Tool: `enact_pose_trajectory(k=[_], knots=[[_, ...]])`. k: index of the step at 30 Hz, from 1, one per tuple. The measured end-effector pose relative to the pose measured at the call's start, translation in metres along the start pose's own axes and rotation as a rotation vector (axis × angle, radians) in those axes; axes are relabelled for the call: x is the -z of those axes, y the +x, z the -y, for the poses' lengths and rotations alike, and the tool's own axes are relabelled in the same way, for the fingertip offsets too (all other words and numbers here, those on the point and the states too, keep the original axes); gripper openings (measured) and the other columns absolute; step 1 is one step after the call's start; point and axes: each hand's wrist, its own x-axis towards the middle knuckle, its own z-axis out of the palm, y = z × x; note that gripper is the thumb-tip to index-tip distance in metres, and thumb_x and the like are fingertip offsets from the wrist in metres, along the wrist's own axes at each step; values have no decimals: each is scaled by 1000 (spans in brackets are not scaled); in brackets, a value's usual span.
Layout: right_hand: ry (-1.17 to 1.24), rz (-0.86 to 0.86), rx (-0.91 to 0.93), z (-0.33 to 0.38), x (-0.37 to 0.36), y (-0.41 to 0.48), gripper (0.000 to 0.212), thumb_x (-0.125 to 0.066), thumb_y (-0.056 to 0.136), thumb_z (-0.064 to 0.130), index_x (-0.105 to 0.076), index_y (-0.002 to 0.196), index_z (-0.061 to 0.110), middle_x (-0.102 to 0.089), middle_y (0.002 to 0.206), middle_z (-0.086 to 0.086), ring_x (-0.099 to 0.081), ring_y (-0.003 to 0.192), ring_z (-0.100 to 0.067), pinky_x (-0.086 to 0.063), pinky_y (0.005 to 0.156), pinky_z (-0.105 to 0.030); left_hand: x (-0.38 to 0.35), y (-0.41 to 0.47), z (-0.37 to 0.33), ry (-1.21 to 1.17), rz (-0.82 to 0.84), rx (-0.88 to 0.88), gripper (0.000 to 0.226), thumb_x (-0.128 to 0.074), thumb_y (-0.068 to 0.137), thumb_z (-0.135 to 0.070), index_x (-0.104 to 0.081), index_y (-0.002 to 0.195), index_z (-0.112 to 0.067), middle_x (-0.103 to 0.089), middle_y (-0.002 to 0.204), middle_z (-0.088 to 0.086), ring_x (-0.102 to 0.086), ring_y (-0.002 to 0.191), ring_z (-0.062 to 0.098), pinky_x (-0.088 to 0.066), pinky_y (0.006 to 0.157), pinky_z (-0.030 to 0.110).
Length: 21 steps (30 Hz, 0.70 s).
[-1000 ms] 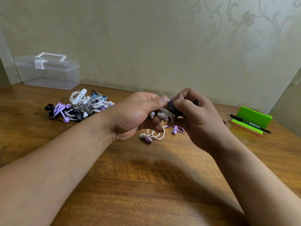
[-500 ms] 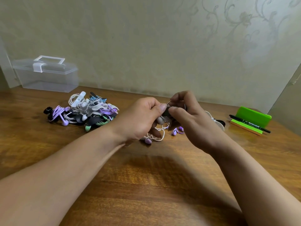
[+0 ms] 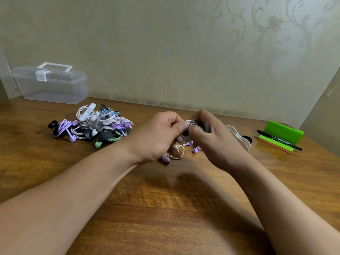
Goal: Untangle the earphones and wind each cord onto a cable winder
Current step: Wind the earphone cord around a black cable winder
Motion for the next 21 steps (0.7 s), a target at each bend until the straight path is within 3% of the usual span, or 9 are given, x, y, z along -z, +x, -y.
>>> enact_pose_trajectory(k=[2,4,7,9,11,16,19,21], knots=[[-100,-38,16,2,-6,-1,25,-57,89,46,-51,92,22,-59,80,0,-57,73,-22,-48,63,-39,0,-1,2,208,-65,-69,24,-56,106,-35,-63,94,-16,-62,73,-6,-62,52,19,-63,59,54],[-175,-77,55,3,-12,-2,27,-54,85,46,-47,94,22,-57,80,1,-52,69,-11,-43,58,-25,1,-2,3,402,-133,-167,26,-52,106,-37,-60,91,-18,-59,76,-6,-63,55,20,-61,50,38],[-274,-64,99,3,-14,-1,27,-55,90,47,-44,101,25,-57,89,5,-52,77,-3,-42,63,-13,7,-1,2,661,-162,-228,29,-44,107,-39,-54,88,-20,-57,80,-3,-60,60,17,-43,46,18],[-274,5,107,0,-10,-2,24,-58,99,45,-47,109,27,-61,96,8,-56,82,-2,-44,64,-14,11,1,1,684,-143,-180,31,-43,108,-37,-55,88,-16,-58,78,-1,-58,63,15,-40,50,23],[-211,27,134,-1,-6,-2,25,-60,101,44,-52,115,25,-64,101,9,-60,84,-7,-47,65,-18,12,2,-2,641,-121,-140,36,-41,110,-38,-55,90,-11,-60,77,4,-60,72,25,-48,62,37],[-100,28,123,1,-5,-4,29,-60,101,40,-57,123,21,-67,105,7,-64,93,-12,-53,72,-24,12,2,-2,534,-95,-94,44,-41,110,-40,-52,85,-7,-54,70,5,-60,68,33,-58,70,54],[-139,45,98,0,-3,-2,31,-57,103,45,-58,127,26,-68,107,12,-64,97,-6,-51,75,-23,12,2,-2,283,-15,-5,44,-42,110,-39,-48,81,-6,-44,70,7,-51,57,28,-63,67,58],[-215,96,84,4,0,-2,43,-50,104,52,-51,140,28,-67,121,12,-62,99,-2,-47,80,-24,13,0,0,164,30,23,43,-43,111,-36,-48,84,-3,-39,70,9,-47,54,24,-62,68,60]])
